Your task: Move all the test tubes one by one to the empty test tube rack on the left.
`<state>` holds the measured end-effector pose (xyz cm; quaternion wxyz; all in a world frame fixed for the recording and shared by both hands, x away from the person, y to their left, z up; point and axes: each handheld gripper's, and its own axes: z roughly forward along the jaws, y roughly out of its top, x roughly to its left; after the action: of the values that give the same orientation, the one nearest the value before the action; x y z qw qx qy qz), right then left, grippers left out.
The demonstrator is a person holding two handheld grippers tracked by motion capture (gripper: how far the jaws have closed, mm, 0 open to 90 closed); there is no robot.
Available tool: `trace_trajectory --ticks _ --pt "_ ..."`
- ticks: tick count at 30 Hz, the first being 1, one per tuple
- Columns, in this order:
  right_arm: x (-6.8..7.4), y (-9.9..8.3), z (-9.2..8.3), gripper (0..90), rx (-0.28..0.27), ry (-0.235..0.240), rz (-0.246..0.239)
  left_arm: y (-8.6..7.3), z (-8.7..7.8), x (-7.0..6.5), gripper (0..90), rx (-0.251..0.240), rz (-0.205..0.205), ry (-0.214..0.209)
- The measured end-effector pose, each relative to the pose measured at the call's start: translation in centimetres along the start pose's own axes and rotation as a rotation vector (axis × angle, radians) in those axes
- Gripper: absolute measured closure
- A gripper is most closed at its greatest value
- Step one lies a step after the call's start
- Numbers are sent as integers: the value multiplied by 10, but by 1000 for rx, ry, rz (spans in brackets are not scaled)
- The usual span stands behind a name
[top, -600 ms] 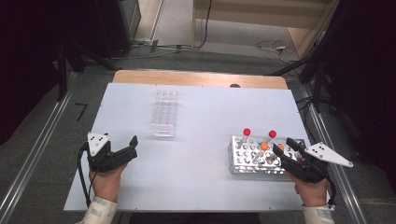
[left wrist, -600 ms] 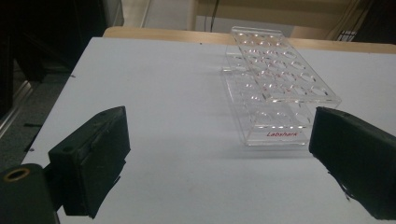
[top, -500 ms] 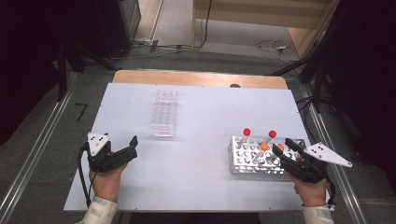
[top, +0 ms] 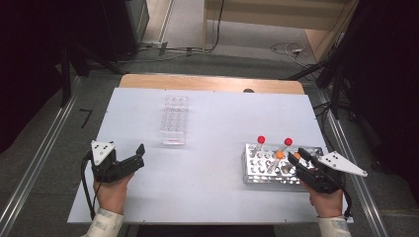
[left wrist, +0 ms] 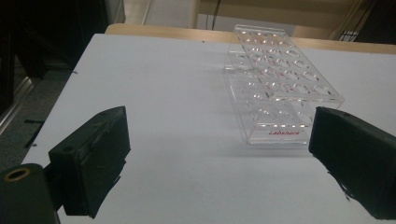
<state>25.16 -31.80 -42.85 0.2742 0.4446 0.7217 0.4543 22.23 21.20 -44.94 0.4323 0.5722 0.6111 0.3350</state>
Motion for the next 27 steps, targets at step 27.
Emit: trace_trajectory --ticks 27 --pt "3 29 -20 674 -74 -13 -12 -1 0 -5 60 2 21 5"
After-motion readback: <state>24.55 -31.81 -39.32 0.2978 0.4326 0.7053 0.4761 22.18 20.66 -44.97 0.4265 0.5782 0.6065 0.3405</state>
